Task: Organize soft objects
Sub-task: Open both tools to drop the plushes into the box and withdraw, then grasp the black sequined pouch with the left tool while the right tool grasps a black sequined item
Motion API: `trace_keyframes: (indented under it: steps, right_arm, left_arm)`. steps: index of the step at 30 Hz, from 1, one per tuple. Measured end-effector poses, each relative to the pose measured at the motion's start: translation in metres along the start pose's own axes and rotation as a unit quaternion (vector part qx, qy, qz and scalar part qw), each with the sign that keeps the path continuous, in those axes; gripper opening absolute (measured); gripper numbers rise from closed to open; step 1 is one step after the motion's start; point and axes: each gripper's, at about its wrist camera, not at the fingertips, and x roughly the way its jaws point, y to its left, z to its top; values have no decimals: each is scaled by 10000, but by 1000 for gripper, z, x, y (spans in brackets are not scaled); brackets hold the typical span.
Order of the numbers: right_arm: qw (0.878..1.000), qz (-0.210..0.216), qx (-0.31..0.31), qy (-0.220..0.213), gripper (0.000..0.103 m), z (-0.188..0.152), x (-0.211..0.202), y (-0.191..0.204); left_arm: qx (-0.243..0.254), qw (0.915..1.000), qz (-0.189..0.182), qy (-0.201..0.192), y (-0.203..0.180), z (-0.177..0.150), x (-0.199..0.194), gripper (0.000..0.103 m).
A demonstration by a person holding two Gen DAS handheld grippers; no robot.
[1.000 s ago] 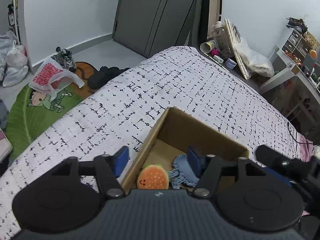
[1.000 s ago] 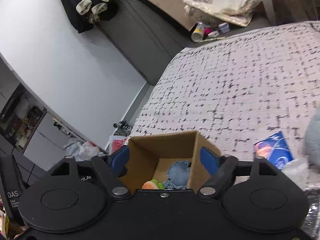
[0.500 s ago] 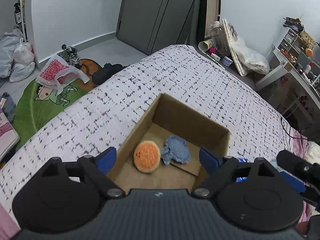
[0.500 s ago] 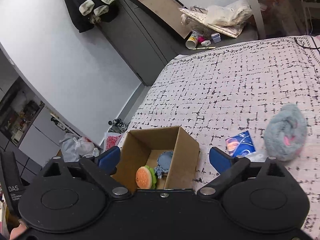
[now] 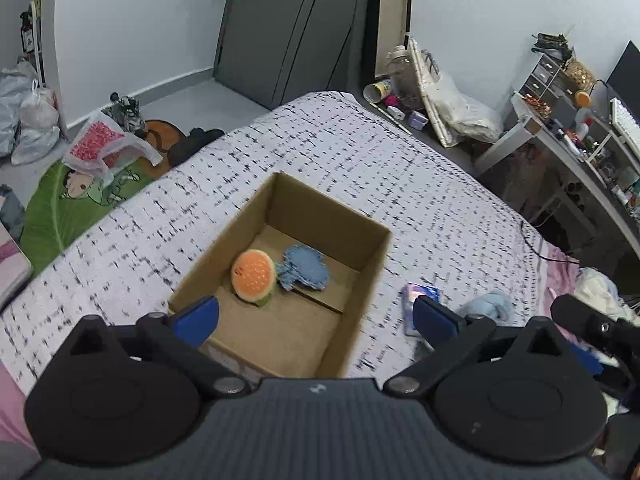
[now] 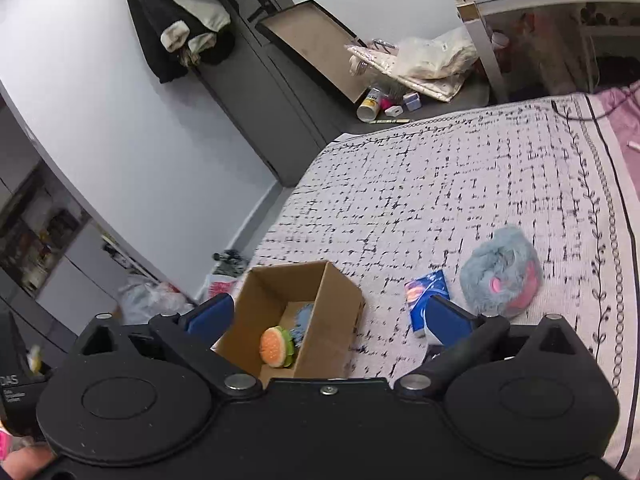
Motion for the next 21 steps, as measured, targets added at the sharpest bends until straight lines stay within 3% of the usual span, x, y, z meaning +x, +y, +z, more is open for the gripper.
trace_keyframes:
  steps: [16,21]
  right_arm:
    - [9989,183,442,16,103,2,-46,-57]
    - [9952,148,959,113,103,-2,-46,-85]
  left_arm:
    - [418,9986,329,36,-54,-33,-27,102]
    - [522,9976,439,93,-70,-39,-26,102]
